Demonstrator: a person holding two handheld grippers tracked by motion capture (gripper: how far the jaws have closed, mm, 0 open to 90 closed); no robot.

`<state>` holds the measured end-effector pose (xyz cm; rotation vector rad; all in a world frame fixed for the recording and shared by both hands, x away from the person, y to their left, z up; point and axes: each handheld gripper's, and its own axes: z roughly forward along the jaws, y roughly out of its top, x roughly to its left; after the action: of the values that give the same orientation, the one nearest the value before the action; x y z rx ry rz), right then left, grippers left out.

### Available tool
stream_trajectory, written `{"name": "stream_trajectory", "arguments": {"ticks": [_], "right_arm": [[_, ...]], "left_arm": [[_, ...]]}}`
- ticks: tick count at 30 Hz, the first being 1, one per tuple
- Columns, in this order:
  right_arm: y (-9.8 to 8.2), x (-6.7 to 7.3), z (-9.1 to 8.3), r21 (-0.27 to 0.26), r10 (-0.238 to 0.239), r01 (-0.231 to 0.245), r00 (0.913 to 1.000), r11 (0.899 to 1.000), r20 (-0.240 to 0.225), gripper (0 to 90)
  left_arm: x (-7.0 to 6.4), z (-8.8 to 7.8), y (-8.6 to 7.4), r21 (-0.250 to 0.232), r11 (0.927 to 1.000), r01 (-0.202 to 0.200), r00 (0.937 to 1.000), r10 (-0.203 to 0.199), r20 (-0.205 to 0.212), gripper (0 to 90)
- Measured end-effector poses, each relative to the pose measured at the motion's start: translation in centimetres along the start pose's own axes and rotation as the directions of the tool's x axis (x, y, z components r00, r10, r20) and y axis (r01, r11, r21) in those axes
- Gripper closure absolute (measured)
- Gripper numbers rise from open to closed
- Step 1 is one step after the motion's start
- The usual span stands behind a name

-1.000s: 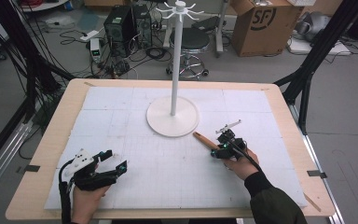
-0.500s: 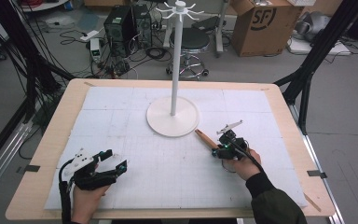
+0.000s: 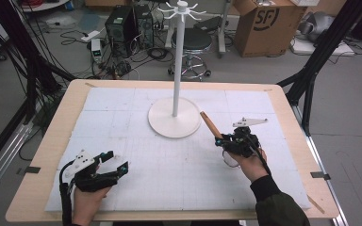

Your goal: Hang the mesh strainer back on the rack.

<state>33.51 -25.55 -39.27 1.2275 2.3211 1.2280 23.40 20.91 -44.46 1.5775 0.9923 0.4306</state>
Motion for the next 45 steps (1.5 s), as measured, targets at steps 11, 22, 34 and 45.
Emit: {"name": "stream_trajectory", "arguments": {"ticks": [11, 22, 34, 45], "right_arm": [[1.4, 1.0, -1.6, -0.279, 0.049, -0.073, 0.9944, 0.958, -0.094, 68.8], [3.4, 2.3, -2.3, -0.462, 0.037, -0.106, 0.9871, 0.881, -0.156, 68.7], [6.2, 3.0, -1.5, -0.52, 0.046, -0.165, 0.9711, 0.838, -0.234, 68.7], [8.5, 2.7, -2.2, -0.587, 0.023, -0.167, 0.9693, 0.792, -0.245, 68.8]], "left_arm": [[0.0, 0.1, 0.0, 0.005, 1.0, -0.006, 1.0, 0.006, -0.002, 22.1], [0.0, 0.0, -0.1, 0.005, 1.0, 0.002, 1.0, -0.002, 0.004, 22.2], [-0.2, 0.3, -0.3, 0.015, 0.9999, 0.001, 0.9999, -0.001, 0.014, 22.2], [0.0, 0.4, -0.5, 0.018, 0.9997, 0.014, 0.9996, -0.014, 0.026, 22.2]]}}
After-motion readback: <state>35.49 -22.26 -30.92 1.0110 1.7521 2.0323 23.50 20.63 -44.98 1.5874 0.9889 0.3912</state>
